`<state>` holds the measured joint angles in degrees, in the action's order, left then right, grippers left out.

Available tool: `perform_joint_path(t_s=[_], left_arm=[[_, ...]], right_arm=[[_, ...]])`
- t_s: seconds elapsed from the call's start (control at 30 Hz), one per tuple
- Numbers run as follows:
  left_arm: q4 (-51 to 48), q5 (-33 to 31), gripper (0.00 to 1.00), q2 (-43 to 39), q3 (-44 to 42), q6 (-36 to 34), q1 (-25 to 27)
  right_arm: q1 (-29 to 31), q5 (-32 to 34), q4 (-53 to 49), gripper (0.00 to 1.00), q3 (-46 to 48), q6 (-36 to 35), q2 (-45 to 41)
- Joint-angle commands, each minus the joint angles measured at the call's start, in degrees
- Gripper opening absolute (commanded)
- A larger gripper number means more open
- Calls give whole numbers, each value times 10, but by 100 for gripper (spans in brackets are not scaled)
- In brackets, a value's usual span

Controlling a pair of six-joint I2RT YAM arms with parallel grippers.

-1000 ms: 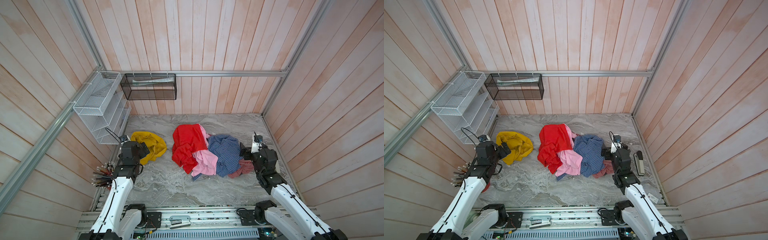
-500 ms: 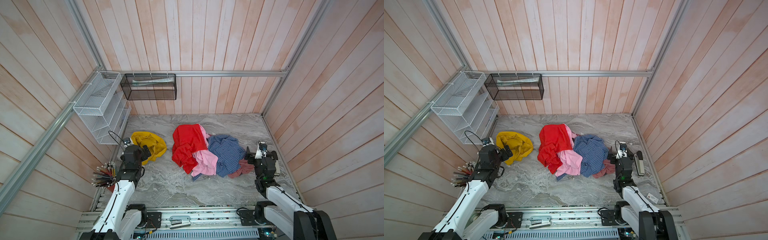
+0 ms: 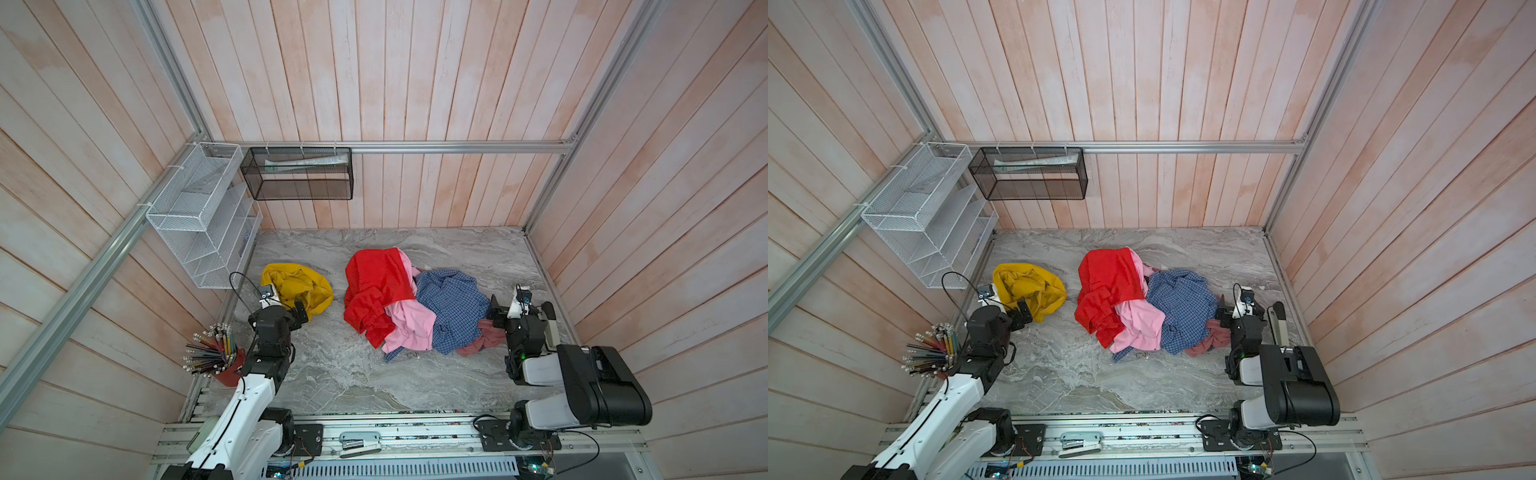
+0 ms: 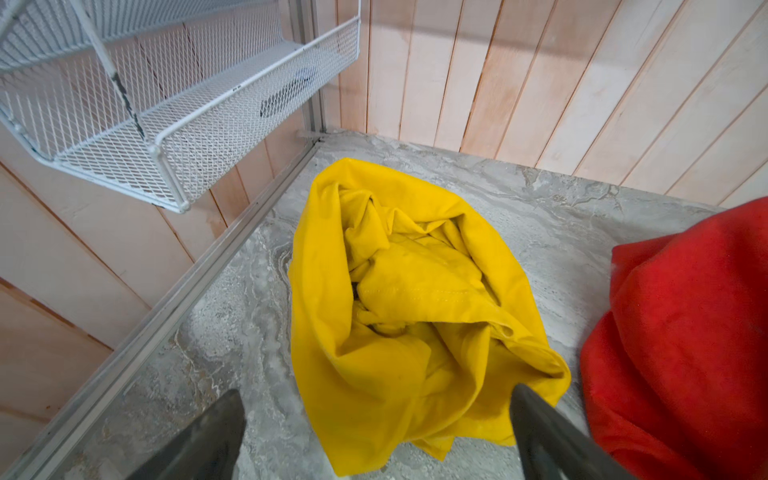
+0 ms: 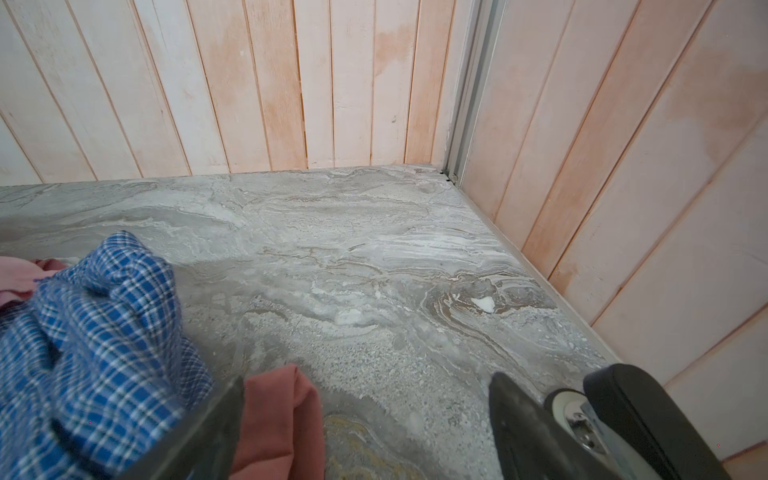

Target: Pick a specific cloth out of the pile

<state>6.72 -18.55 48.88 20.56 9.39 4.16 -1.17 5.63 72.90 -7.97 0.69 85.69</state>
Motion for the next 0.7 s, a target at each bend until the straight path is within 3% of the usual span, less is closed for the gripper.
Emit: perform_joint_path(t_s=[0.0, 0.13, 0.37, 0.67], left_arm=[[116, -6, 100, 0, -33, -46, 2], [212, 7, 100, 43, -52, -91, 2], [406, 56, 100, 160, -91, -89, -5], [555, 145, 100, 306, -79, -69, -49]], right_arm=[[-3, -6, 89, 92, -7, 16, 30], [-4, 25, -48, 96, -58, 26, 7], [-4, 23, -33, 97, -54, 25, 10], [-4, 22, -35, 98, -54, 25, 10]])
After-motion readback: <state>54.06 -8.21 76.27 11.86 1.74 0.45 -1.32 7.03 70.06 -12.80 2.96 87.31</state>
